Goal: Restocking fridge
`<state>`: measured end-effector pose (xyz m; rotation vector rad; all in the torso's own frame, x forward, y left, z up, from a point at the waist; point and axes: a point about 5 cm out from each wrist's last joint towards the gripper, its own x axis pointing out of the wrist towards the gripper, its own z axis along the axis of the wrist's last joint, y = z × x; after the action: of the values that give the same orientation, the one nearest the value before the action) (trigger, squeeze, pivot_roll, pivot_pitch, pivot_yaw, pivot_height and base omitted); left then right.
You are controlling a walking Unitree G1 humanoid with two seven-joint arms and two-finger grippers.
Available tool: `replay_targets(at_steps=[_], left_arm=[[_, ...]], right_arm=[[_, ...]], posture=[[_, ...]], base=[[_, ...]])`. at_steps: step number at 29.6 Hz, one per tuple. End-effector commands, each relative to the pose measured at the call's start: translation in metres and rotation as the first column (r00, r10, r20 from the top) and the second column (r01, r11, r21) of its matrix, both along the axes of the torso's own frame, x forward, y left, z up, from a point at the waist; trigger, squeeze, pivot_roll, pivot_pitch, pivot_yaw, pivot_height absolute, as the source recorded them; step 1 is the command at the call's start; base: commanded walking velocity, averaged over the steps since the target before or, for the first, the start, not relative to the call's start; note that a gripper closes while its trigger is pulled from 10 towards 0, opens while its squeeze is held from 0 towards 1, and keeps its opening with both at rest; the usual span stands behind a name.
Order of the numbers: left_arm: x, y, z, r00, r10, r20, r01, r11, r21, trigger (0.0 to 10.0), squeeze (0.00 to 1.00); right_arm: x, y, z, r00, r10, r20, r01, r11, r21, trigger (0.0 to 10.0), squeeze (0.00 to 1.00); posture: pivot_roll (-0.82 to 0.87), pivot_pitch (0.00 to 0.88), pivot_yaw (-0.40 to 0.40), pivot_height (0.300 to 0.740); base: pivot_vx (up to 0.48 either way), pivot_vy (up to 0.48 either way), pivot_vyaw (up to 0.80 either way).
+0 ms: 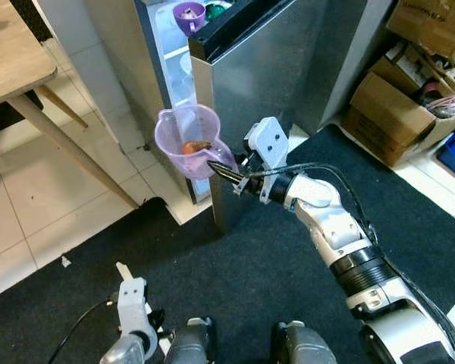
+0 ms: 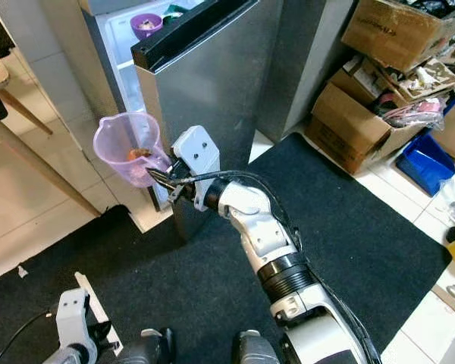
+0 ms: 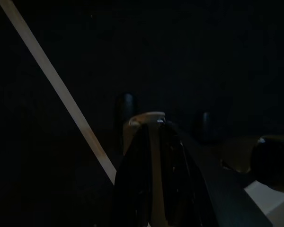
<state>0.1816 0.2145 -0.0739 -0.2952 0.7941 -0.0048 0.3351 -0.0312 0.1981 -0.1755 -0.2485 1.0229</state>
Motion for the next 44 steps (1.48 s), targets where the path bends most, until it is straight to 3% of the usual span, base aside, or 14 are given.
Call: replay_targets(at_steps=[1,11,20,23,38,44], left_arm=[[-0.014,-0.005,-0.009,0.998,0.013,-0.063,-0.013,1.000,-0.006,10.0,0.00],[-0.017,-0.013,-0.011,0.997,-0.007,-0.074,0.006,1.000,-0.014,10.0,0.00],[-0.019,-0.014,-0.013,0.996,-0.019,-0.090,0.019,1.000,-0.004,10.0,0.00],[-0.017,-0.013,-0.012,0.996,0.021,-0.087,-0.020,1.000,0.007,10.0,0.00],[-0.015,-0.020,-0.012,0.997,0.007,-0.074,-0.009,1.000,-0.026,10.0,0.00],[-0.025,-0.018,-0.015,0.996,-0.025,-0.091,0.025,1.000,-0.004,10.0,0.00]], right_arm=[[-0.003,0.004,0.001,0.999,0.036,0.011,-0.037,0.999,0.022,10.0,0.00],[-0.015,0.021,0.002,0.981,0.193,0.006,-0.193,0.981,0.032,10.0,0.00],[-0.012,0.024,0.004,0.979,0.204,0.011,-0.205,0.978,0.031,10.0,0.00],[-0.012,0.025,0.006,0.977,0.212,0.013,-0.213,0.977,0.033,10.0,0.00],[-0.002,0.026,0.006,0.984,0.179,0.001,-0.179,0.982,0.057,10.0,0.00],[0.006,0.029,0.008,0.990,0.141,-0.012,-0.139,0.986,0.095,10.0,0.00]], posture=[[-0.02,0.135,0.004,0.740],[-0.01,0.126,-0.006,0.740],[0.01,0.101,-0.020,0.740],[0.01,0.095,-0.024,0.740],[0.04,0.070,-0.039,0.740],[0.07,0.088,-0.049,0.740]], base=[[0.480,0.000,0.00],[0.096,0.000,0.00],[0.373,0.000,0.00],[0.000,0.000,0.00],[0.000,0.000,0.00],[0.320,0.000,0.00]])
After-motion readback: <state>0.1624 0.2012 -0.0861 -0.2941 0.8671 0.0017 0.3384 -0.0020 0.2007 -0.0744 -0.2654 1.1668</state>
